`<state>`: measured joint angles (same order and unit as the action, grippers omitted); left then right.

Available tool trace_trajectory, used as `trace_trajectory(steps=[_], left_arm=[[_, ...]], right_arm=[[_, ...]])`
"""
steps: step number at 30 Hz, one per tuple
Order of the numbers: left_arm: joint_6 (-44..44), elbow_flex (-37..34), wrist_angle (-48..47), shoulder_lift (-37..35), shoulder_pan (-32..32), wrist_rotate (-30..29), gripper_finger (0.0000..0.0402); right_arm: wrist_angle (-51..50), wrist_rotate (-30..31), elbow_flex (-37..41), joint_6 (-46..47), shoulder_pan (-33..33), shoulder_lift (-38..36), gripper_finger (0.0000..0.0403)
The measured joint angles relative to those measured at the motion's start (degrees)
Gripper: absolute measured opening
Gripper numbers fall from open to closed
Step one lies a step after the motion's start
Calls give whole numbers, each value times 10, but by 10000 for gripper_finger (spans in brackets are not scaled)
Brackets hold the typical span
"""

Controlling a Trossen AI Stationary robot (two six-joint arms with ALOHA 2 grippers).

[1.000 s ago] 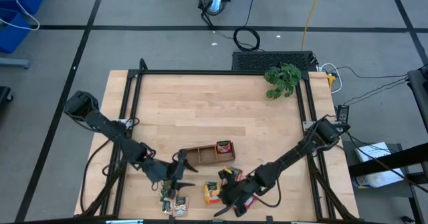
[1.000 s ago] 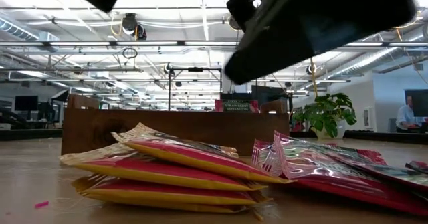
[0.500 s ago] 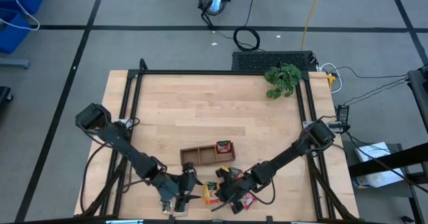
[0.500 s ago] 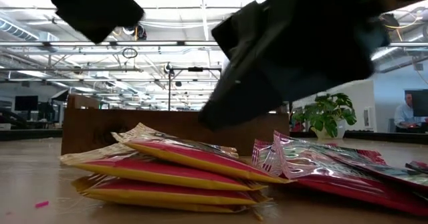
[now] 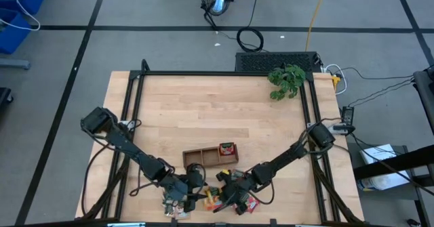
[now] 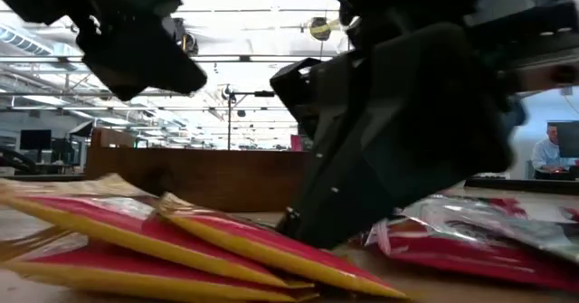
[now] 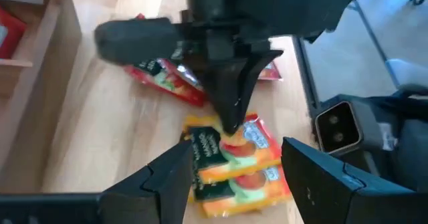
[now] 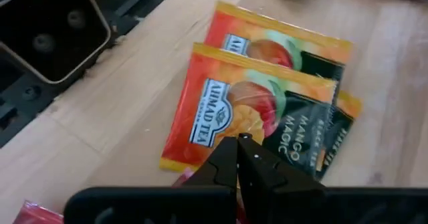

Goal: Pick & Place Tea
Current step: Put the yellow tea bag into the middle section of the wooden organizer

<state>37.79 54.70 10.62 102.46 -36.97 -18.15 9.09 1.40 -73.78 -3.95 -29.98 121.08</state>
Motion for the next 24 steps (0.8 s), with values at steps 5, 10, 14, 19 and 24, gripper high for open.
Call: trace_trajectory(steps=[5, 10, 14, 19, 24], left_arm=[[18, -1, -3, 21, 6, 23, 227], [31, -1, -9, 31, 13, 39, 227], [45, -1, -19, 31, 16, 46, 227], [97, -1, -61, 31, 22, 50, 228], [127, -1, -90, 31, 22, 74, 227]], right_arm=[[-2, 16, 0, -13, 10, 0, 0], [-5, 45, 0, -19, 14, 1, 0], [2, 46, 1, -16, 19, 9, 0], [18, 47, 18, -13, 26, 9, 0], [75, 45, 49, -16, 33, 9, 0]])
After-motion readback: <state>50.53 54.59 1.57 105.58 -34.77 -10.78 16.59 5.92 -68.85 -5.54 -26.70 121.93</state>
